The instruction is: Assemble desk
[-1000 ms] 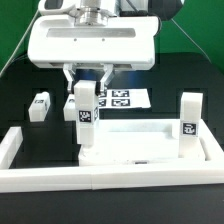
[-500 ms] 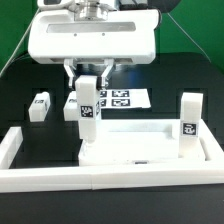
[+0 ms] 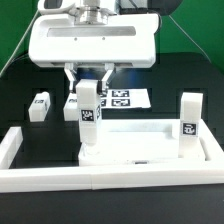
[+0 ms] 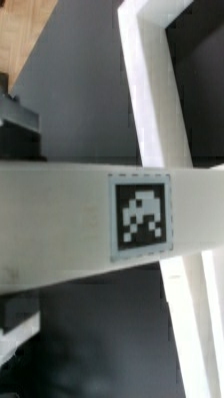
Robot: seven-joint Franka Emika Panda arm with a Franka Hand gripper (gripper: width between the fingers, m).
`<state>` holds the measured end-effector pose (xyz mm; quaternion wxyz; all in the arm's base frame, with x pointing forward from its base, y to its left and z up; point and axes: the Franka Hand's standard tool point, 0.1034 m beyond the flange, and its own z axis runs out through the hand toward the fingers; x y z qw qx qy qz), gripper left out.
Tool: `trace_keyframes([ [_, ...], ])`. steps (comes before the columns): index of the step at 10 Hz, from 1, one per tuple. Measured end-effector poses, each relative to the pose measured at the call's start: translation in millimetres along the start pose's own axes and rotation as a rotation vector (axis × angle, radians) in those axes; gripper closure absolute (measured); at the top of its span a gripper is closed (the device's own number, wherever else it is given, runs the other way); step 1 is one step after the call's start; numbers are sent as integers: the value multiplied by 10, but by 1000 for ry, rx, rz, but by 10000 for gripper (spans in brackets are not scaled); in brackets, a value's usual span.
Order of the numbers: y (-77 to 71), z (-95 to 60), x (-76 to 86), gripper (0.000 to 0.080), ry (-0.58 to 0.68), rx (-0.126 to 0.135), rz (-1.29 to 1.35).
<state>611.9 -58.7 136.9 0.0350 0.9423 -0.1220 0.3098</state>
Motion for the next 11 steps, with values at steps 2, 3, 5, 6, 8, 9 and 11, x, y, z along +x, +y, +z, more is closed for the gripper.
trace_keyframes([
  [2,3,25,-25,509,-5,-2,-1],
  [3,-3,42,-45,509,-9,-2,-3],
  [5,1,96,-101,509,-18,-6,-6],
  [6,-2,126,-131,509,-23,-7,-8],
  [8,7,130,-126,433,-16,-10,-9],
  [9,8,131,-127,433,-17,-10,-9],
  [11,9,132,-128,280,-17,-10,-9],
])
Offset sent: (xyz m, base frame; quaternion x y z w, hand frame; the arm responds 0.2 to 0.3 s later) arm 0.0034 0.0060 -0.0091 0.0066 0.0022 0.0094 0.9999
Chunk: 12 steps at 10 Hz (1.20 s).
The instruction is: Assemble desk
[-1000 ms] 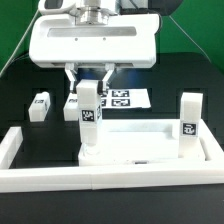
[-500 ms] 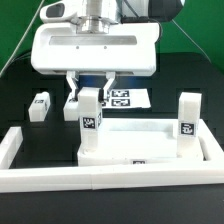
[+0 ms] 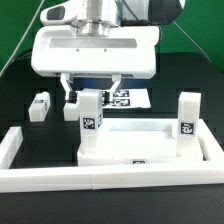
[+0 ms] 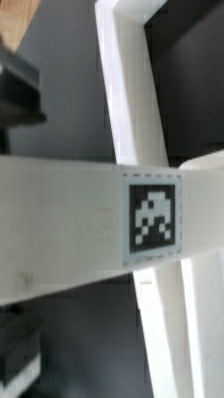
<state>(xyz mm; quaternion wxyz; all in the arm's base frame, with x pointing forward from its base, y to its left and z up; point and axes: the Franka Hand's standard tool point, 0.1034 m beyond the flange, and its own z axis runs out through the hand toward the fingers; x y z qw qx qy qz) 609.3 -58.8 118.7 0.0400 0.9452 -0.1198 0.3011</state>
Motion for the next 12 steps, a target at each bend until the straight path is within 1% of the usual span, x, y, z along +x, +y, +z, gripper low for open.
trace_keyframes([
  [1,0,0,0,180,0,0,0],
  [2,0,0,-1,156,0,0,0],
  [6,-3,7,-14,150,-14,3,3],
  [7,-40,1,-31,150,-101,29,20],
  [8,-50,-37,32,150,-146,49,34],
  [9,-35,-23,42,150,-154,49,41],
  [10,-64,12,-25,150,-232,65,57],
  [11,-93,22,-32,150,-318,84,77],
  [12,-90,24,-48,150,-414,102,85],
])
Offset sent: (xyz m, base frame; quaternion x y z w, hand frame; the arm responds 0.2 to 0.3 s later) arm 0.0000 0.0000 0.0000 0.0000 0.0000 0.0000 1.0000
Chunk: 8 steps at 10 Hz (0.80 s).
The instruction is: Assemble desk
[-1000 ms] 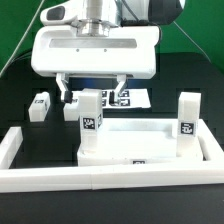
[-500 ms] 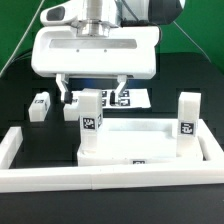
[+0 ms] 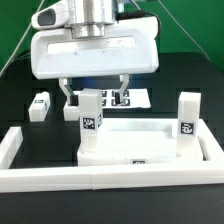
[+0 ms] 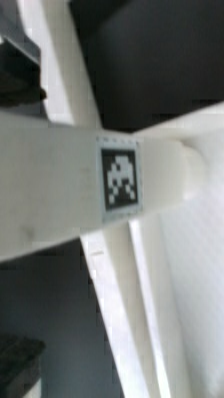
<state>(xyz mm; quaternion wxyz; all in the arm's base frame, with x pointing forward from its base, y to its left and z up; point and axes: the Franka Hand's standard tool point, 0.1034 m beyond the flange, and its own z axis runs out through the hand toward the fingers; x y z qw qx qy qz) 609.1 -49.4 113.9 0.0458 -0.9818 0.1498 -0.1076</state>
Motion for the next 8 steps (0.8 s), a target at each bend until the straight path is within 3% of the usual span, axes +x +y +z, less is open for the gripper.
trace_keyframes([
  [2,92,33,94,150,-21,-7,17],
  [4,68,39,79,396,-23,-6,34],
  [5,73,42,78,396,-23,-6,54],
  [6,67,45,75,510,-24,-7,129],
  [8,70,47,75,510,-23,-8,271],
])
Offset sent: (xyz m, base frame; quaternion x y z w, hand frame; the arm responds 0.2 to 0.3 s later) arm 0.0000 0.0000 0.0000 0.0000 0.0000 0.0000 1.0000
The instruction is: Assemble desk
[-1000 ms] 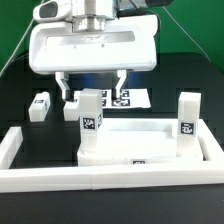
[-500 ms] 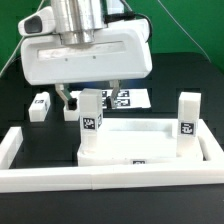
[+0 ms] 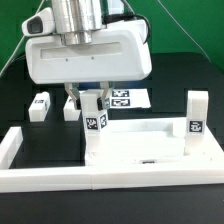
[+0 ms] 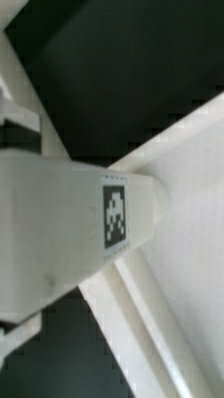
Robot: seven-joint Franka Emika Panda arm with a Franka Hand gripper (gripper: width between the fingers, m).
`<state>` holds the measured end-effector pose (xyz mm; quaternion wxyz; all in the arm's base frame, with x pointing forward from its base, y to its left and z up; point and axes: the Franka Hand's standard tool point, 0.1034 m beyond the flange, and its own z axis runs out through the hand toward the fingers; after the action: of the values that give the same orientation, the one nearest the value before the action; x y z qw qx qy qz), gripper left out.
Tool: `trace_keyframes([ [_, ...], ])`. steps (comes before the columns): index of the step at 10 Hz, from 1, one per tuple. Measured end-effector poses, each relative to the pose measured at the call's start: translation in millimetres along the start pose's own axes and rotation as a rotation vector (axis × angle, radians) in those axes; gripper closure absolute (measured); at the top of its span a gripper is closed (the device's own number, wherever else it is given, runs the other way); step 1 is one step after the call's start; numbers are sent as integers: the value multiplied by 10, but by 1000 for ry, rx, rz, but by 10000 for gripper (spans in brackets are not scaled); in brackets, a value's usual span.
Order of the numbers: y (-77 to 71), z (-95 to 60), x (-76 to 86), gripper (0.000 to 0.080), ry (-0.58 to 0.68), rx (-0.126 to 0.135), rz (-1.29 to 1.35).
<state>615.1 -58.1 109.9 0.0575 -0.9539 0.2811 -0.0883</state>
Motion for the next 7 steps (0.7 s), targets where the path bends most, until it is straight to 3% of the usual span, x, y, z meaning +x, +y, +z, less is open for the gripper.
trace_keyframes([
  [4,-89,39,40,509,-42,-10,646],
  [7,-128,57,32,509,-79,6,975],
])
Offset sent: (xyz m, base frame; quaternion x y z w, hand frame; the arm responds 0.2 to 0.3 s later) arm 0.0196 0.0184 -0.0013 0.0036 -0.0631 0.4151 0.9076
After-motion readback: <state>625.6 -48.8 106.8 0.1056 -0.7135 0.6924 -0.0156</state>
